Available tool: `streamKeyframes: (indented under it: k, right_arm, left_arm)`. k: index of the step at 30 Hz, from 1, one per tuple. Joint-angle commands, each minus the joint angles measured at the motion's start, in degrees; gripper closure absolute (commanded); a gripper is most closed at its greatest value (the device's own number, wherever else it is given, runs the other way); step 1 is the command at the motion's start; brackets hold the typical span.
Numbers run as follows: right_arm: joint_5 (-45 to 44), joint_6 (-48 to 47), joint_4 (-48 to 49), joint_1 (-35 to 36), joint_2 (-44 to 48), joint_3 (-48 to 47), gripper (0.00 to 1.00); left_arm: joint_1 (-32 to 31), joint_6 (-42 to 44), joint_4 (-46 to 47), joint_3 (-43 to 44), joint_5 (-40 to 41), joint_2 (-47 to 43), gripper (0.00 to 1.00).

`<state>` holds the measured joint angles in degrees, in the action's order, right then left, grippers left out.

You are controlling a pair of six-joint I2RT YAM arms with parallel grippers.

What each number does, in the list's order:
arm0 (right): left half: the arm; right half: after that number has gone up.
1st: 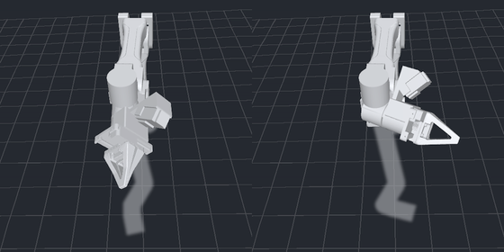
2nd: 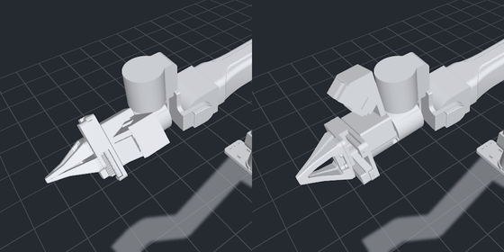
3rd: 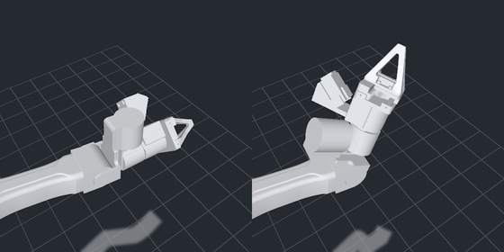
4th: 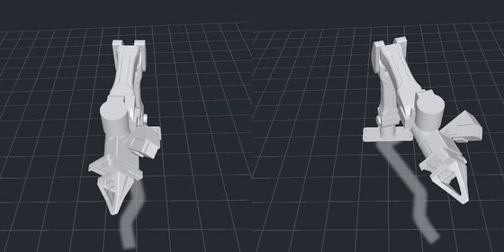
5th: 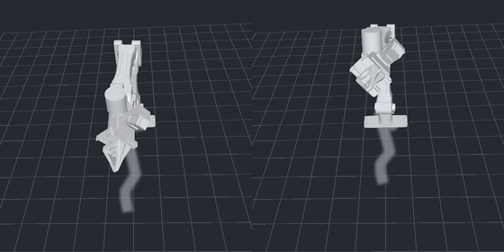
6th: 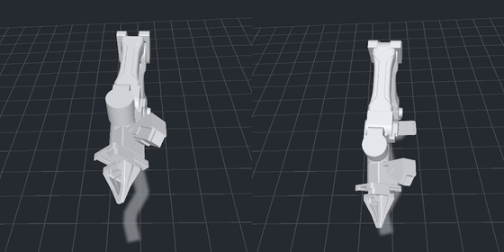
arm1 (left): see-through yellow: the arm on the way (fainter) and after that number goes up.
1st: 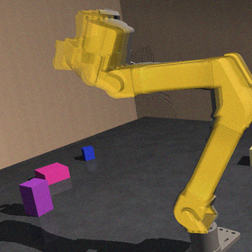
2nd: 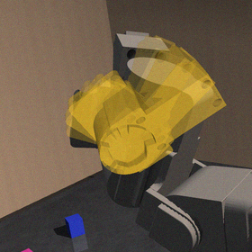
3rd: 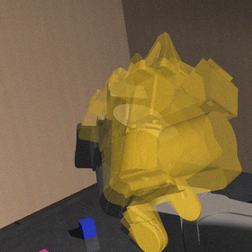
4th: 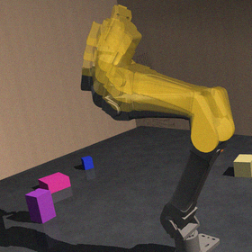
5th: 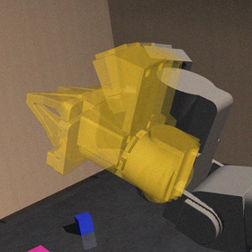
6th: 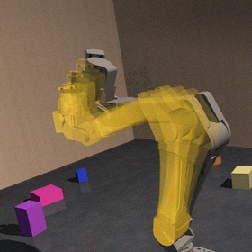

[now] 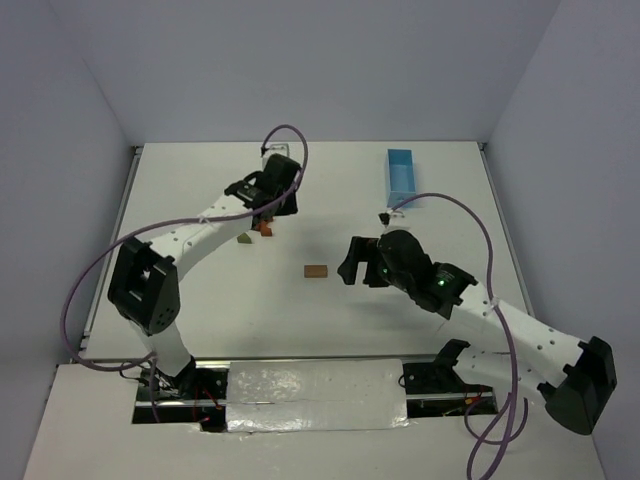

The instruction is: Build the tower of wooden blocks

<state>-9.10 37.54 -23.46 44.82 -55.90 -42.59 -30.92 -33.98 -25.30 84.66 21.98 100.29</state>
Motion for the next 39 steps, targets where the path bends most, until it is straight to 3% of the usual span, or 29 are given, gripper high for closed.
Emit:
streamKeyframes:
  k: [1, 7, 11, 19, 39]
  right_arm:
    - [-3.6, 0.1, -6.1, -1.5, 5.6, 1.3, 0.0]
    - [-5.7, 1.2, -11.3, -2.0, 12.1, 2.3, 0.0]
    - [-5.3, 2.2, -12.7, -2.2, 15.0, 3.5, 0.0]
    - [-5.3, 2.6, -14.7, -2.2, 18.1, 3.4, 0.0]
    - [-5.0, 1.4, -14.2, -2.1, 17.7, 3.7, 0.0]
  left_arm:
    - [-6.0, -6.6, 0.5, -6.6, 3.3, -1.9, 0.95]
    - [-17.2, -15.3, -1.3, -9.5, 9.7, -2.1, 0.98]
    - [-20.7, -19.5, -1.8, -11.3, 10.8, 0.2, 0.99]
    - [-21.3, -18.5, 1.2, -12.7, 8.3, 4.2, 0.94]
    - [-20.1, -15.1, -1.9, -7.8, 9.4, 7.8, 0.86]
